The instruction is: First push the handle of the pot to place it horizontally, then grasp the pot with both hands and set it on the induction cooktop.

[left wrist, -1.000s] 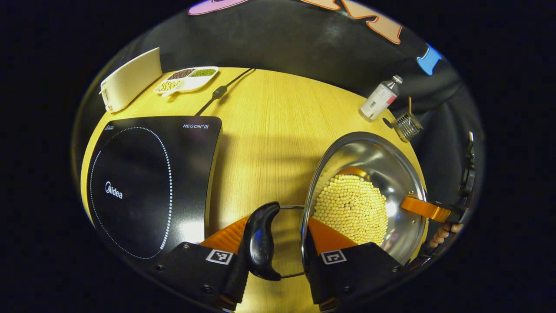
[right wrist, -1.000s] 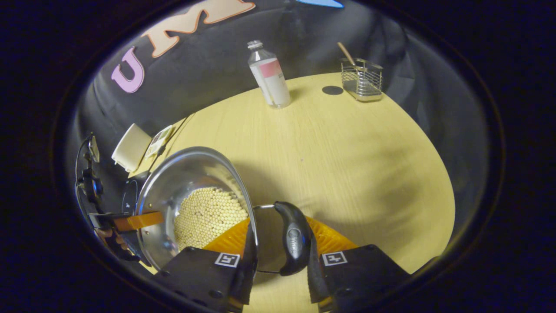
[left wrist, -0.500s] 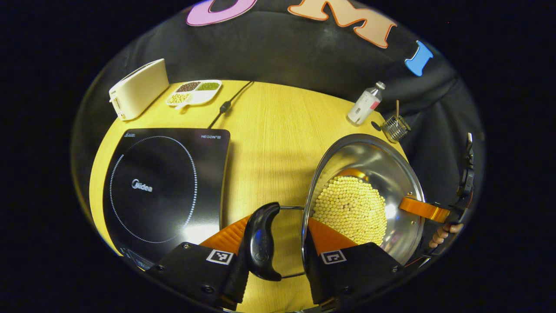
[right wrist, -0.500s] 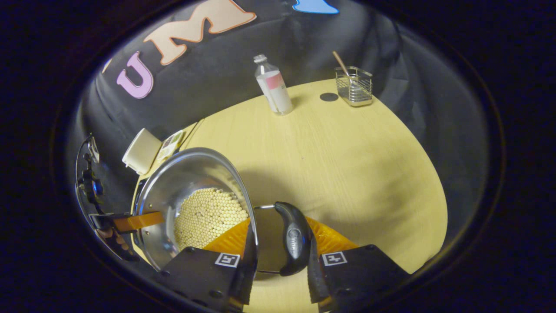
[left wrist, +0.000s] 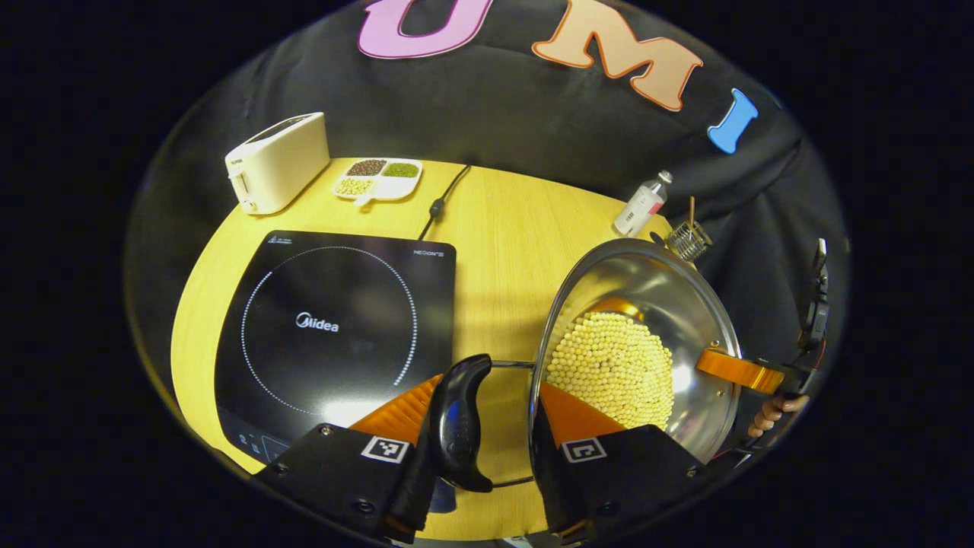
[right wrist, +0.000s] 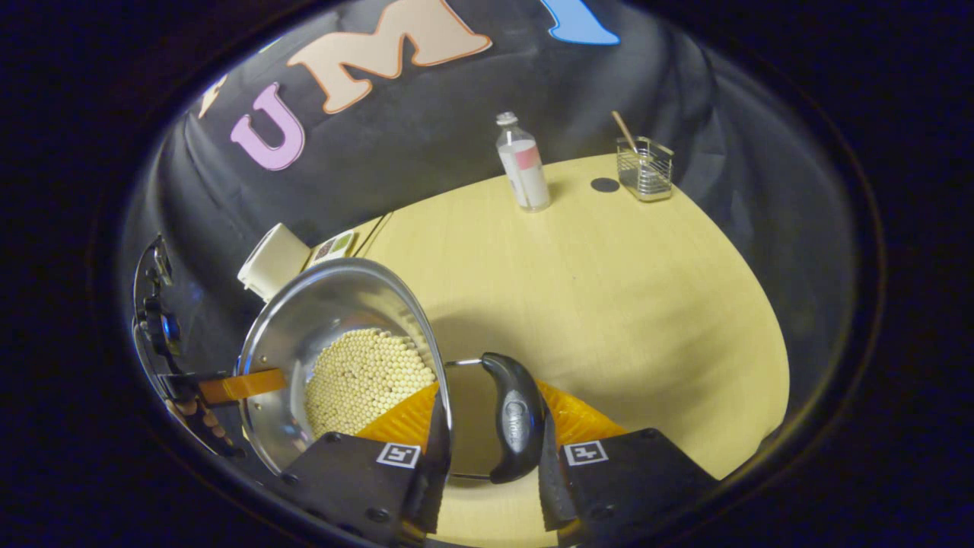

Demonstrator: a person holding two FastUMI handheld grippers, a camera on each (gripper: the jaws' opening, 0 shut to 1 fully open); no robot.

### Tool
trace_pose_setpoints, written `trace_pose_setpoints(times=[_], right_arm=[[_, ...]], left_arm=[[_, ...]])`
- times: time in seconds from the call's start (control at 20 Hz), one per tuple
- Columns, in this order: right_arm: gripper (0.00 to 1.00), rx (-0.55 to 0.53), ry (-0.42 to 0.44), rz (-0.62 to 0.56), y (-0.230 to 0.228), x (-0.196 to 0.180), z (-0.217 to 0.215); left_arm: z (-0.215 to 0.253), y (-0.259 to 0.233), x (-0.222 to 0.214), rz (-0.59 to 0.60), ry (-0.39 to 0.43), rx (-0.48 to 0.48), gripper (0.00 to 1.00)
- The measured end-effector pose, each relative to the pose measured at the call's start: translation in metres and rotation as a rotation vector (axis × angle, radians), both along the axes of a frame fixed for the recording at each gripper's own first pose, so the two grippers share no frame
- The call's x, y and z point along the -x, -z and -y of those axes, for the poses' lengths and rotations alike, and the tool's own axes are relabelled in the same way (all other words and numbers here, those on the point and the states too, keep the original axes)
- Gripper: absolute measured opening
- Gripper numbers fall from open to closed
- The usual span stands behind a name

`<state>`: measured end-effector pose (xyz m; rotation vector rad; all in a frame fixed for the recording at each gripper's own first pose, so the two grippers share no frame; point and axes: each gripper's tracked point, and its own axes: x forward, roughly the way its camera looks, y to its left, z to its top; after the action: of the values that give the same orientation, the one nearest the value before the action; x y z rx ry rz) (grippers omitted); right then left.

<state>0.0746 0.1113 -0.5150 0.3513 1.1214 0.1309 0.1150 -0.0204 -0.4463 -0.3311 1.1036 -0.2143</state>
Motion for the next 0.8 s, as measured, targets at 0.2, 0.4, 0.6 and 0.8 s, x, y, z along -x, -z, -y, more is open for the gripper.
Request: trace_pose_setpoints(times=[0.2,0.4,0.6,0.8], right_arm=[[0.48,0.029,0.014,0.008,-0.011,0.007,-0.033],[0.48,0.063,0.061,-0.007,-0.021,0.019,-0.082],[0.48,0.094,0.111,-0.011,-0.026,0.020,-0.135],[0.48,0.131,0.128,-0.022,-0.028,0.016,-0.176]], left_arm=[[-0.032,0.003,0.000,0.000,0.008,0.028,0.58],[-0.077,0.013,-0.012,-0.001,0.055,0.051,0.58],[-0.126,0.022,-0.031,0.043,0.100,0.062,0.58],[-0.164,0.036,-0.043,0.030,0.117,0.081,0.58]])
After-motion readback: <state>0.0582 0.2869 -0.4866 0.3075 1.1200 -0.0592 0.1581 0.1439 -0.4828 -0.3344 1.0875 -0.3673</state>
